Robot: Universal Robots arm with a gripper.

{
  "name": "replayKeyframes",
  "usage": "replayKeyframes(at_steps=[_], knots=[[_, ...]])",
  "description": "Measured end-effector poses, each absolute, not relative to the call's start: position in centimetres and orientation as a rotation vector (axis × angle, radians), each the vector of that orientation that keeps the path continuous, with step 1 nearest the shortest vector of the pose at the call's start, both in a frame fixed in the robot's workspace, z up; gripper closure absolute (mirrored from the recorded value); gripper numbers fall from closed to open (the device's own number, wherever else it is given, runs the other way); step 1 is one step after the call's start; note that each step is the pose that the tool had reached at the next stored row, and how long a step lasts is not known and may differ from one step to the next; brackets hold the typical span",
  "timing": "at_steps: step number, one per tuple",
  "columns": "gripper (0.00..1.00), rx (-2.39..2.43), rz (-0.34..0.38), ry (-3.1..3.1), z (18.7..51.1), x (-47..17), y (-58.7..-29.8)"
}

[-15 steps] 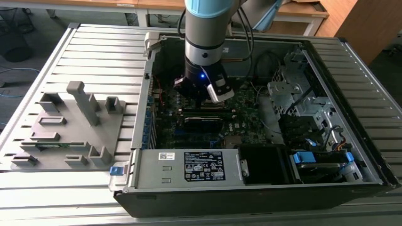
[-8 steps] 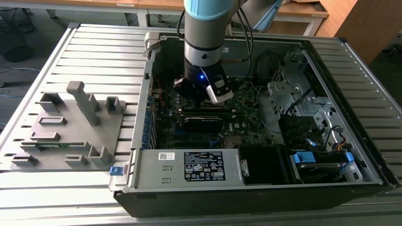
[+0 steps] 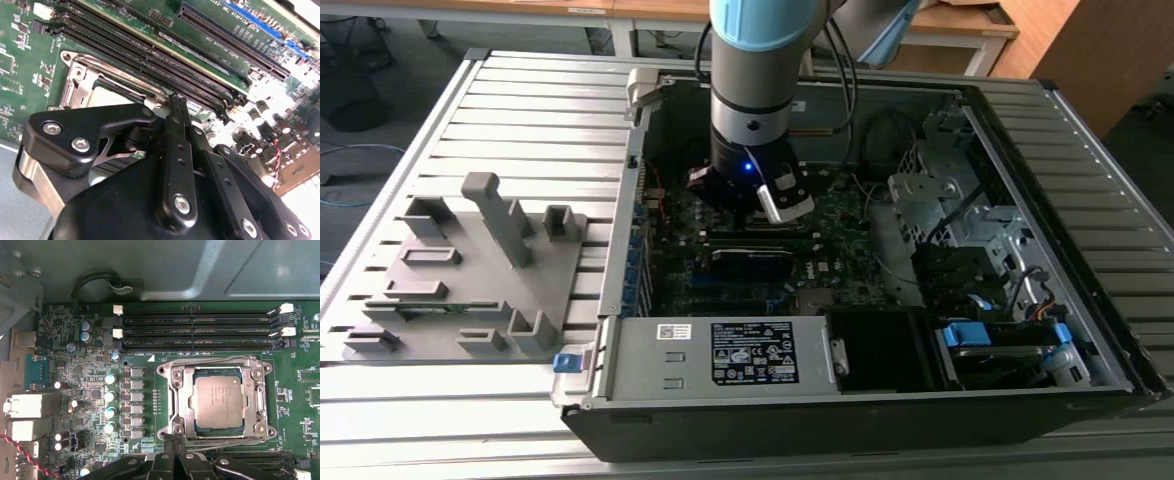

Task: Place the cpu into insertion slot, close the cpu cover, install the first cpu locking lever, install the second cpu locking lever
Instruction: 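Install the second cpu locking lever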

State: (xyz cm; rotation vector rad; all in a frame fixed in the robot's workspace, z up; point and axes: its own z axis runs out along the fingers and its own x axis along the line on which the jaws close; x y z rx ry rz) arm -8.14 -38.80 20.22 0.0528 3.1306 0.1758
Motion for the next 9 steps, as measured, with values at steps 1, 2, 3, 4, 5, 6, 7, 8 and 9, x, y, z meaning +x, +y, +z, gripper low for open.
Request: replayKeyframes(at_steps=[1, 2, 3, 4, 5, 6, 7, 8, 9], knots=[[0.89, 0.053, 0.179, 3.130, 20.22, -8.14, -38.83], [0.89, 0.053, 0.180, 3.130, 20.23, -8.15, -38.85], [0.89, 0.053, 0.181, 3.130, 20.30, -8.14, -38.86], [0.89, 0.053, 0.182, 3.130, 20.41, -8.14, -38.88], [0.89, 0.053, 0.183, 3.130, 20.59, -8.14, -38.89], [0.89, 0.053, 0.183, 3.130, 20.74, -8.14, -38.92], [0.89, 0.053, 0.184, 3.130, 20.79, -8.14, -38.98], [0.89, 0.053, 0.184, 3.130, 20.81, -8.14, -39.06], [0.89, 0.053, 0.183, 3.130, 20.81, -8.14, -39.14]])
